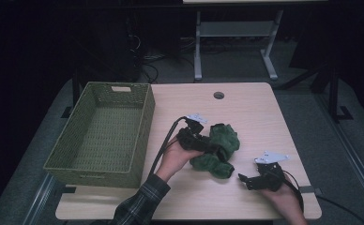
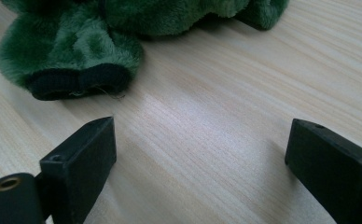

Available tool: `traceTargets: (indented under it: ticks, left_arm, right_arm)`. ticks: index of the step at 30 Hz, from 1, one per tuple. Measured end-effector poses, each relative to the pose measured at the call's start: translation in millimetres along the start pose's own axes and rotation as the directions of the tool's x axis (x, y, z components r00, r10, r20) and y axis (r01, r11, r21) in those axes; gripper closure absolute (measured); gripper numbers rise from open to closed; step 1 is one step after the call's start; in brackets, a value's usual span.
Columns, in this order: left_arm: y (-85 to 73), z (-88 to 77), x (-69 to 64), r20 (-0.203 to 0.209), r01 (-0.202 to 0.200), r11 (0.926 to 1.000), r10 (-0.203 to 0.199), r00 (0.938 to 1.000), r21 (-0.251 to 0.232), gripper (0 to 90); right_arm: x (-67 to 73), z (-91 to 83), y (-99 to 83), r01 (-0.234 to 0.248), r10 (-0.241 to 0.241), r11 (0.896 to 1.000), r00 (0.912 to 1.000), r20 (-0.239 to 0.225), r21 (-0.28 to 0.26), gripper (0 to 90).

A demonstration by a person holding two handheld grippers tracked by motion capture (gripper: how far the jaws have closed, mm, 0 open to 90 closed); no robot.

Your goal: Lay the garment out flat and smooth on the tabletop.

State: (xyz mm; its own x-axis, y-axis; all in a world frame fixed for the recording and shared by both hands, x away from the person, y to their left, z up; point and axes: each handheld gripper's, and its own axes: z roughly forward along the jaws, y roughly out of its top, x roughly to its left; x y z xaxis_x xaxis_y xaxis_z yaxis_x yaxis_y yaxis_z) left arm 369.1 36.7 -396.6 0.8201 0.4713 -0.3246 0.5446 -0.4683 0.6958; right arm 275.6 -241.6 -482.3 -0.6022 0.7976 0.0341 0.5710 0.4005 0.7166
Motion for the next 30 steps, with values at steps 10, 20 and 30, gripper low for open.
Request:
traceTargets:
  ticks: [10, 20, 30]
  left_arm:
    - [-19.1, -5.9, -33.9, 0.008, -0.085, 0.9957, 0.085, 0.9964, 0.037, 58.1]
    - [-36.8, 13.8, -31.7, -0.002, -0.108, 0.9894, 0.109, 0.994, 0.096, 57.1]
    - [-47.8, 30.8, -16.5, -0.039, -0.098, 0.9872, 0.104, 0.9938, 0.126, 56.5]
  right_arm:
    - [-0.1, 0.0, 0.0, 0.007, -0.007, 1.0, 1.0, -0.001, 0.0, 8.5]
    - [-0.4, 0.1, 0.1, 0.01, -0.01, 1.0, 0.9999, -0.005, 0.0, 8.5]
    - [4.2, -7.0, 5.5, -0.017, 0.018, 1.0, 0.9982, -0.056, 0.018, 15.1]
